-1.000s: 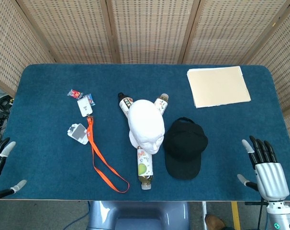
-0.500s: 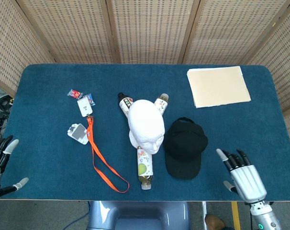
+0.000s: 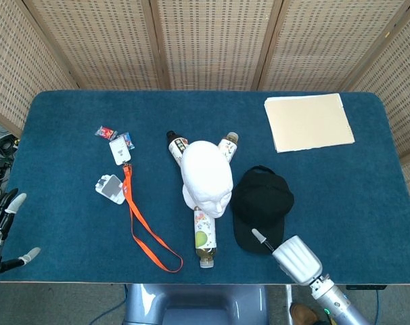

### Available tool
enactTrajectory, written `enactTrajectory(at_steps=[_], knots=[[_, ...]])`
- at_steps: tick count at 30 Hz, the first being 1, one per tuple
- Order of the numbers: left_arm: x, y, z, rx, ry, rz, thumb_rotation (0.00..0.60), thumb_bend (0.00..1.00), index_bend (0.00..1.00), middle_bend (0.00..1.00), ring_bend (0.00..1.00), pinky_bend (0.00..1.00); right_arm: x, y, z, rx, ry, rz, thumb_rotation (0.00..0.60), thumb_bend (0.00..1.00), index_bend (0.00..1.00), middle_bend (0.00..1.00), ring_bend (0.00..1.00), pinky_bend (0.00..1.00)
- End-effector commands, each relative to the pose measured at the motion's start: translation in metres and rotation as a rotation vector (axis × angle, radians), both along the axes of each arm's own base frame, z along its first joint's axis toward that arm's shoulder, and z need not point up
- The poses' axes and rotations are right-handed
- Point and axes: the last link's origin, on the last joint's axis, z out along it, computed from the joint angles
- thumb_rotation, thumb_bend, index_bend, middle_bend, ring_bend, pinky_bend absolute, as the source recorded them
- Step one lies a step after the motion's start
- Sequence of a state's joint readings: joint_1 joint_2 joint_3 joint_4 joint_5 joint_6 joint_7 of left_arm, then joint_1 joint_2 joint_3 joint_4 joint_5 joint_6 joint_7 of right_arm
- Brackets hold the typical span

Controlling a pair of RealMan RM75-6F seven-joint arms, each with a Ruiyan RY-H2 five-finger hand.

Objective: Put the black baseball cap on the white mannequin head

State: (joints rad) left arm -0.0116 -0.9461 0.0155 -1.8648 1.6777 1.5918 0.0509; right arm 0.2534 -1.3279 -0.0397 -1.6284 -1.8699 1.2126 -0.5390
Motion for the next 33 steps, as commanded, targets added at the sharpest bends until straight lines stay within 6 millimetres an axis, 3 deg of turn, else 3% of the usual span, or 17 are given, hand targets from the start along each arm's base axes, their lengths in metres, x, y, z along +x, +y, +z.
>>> enactTrajectory(at_steps=[1, 11, 24, 33], knots=[[0.0, 0.001, 0.0, 0.002, -0.001, 0.005, 0.6, 0.0, 0.0, 0.0, 0.0, 0.0, 0.007, -0.005, -0.02, -0.002, 0.065, 0.005, 0.6, 0.0, 0.01, 0.96, 1.0, 1.0], [-0.001, 0.0, 0.002, 0.007, -0.009, 0.009, 0.6, 0.0, 0.0, 0.0, 0.0, 0.0, 0.011, -0.013, -0.055, -0.031, 0.126, 0.051, 0.6, 0.0, 0.12, 0.96, 1.0, 1.0], [-0.002, -0.002, 0.006, 0.014, -0.024, 0.005, 0.6, 0.0, 0.0, 0.0, 0.0, 0.0, 0.021, -0.014, -0.075, -0.071, 0.104, 0.019, 0.6, 0.0, 0.21, 0.96, 1.0, 1.0], [-0.003, -0.002, 0.008, 0.017, -0.03, 0.003, 0.6, 0.0, 0.0, 0.0, 0.0, 0.0, 0.021, -0.016, -0.085, -0.098, 0.091, -0.017, 0.6, 0.0, 0.21, 0.96, 1.0, 1.0]])
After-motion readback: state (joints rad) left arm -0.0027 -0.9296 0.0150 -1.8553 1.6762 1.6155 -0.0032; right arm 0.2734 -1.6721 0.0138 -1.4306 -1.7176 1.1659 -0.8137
